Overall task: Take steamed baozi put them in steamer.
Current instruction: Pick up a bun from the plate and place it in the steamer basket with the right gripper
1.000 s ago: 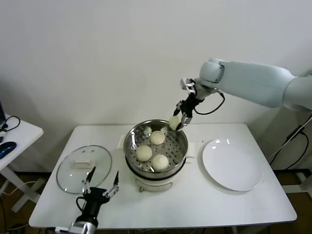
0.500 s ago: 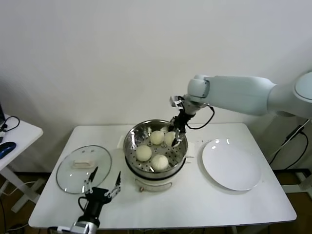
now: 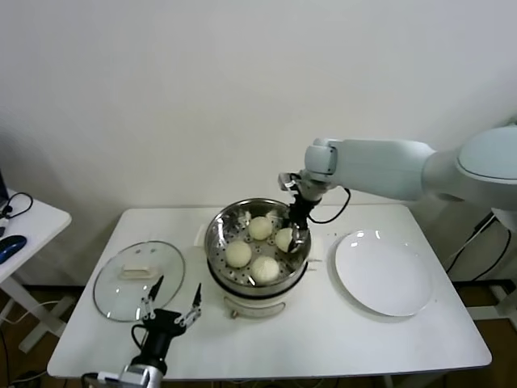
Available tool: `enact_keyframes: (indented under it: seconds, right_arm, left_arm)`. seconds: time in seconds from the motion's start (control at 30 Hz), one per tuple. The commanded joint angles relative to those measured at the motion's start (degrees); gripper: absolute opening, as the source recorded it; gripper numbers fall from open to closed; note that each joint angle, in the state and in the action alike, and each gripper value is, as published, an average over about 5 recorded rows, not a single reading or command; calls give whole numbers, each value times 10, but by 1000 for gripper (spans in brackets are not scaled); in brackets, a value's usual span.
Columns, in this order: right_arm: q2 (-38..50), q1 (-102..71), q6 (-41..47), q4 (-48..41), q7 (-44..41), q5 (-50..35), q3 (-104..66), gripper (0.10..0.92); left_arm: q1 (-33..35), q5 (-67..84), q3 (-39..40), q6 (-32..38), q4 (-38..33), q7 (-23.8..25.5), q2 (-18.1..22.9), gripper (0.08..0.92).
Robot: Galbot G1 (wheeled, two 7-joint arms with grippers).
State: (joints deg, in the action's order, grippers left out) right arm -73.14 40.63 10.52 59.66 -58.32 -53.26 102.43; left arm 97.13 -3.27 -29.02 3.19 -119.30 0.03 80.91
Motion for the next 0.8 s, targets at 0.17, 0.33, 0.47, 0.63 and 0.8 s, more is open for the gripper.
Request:
enact_keyframes:
  seconds: [0.17,0.33,0.47,0.63,0.8]
  right_arm:
    - [-9,-16,-1,-14,1,10,2,672]
    - [-9,-18,-1,-12,2,11,0,673]
    - [-7,-18,0,-9,4,10,-4,670]
    - [-7,-21,-1,-6,7,16,-7,674]
    - [-6,-19,-2,-3,7,24,-8,731]
  left_arm:
    - [-9,-7,16,-2,6,-1,1,823]
    - [-9,-7,14,-2,7,-1,1,823]
    - [-11,-8,15,-3,7,-1,-1,823]
    - [-11,-10,15,-3,7,-1,-1,823]
    - [-4,-11,19,-2,2,-2,1,823]
